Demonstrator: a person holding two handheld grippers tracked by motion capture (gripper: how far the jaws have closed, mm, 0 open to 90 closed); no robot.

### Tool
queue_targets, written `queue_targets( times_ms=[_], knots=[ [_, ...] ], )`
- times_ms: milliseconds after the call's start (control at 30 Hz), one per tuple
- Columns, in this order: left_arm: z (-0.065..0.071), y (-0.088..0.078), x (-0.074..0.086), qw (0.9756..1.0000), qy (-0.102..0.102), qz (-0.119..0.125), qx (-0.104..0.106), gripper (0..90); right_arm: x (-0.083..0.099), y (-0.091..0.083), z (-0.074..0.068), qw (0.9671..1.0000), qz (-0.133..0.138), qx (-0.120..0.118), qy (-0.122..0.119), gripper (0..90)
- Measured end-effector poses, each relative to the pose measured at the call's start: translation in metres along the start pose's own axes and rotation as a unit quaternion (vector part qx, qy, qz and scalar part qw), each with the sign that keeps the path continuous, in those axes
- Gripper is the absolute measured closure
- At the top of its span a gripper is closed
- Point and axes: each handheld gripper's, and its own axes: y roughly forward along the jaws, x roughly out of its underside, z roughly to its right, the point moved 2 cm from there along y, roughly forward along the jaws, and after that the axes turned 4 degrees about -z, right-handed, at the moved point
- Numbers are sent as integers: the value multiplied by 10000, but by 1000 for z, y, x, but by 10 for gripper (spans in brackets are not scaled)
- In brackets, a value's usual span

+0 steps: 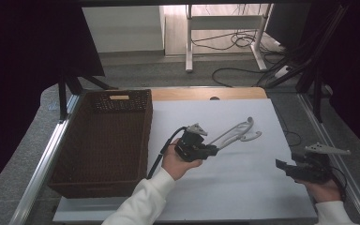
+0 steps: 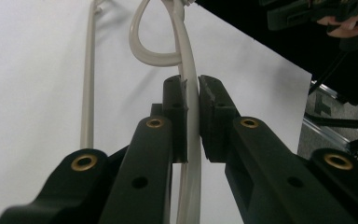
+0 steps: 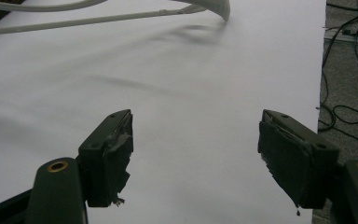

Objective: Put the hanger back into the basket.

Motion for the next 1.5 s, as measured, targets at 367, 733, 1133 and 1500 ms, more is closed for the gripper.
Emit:
queue_targets(
  times_ms=[367,733,1133,1500],
  knots=[
    [-3,-14,-5,9997,-55,213,53,826,0,0,0,10000,-16,-8,-4,271],
    [-7,-20,-5,9992,-184,316,142,826,0,1,0,10000,-21,-7,-3,271],
    [-9,-30,-8,9985,-238,451,183,827,1,0,1,10000,-25,-12,20,271],
    [-12,-48,-10,9977,-275,589,185,827,1,0,1,10000,-9,-5,42,271]
  ],
)
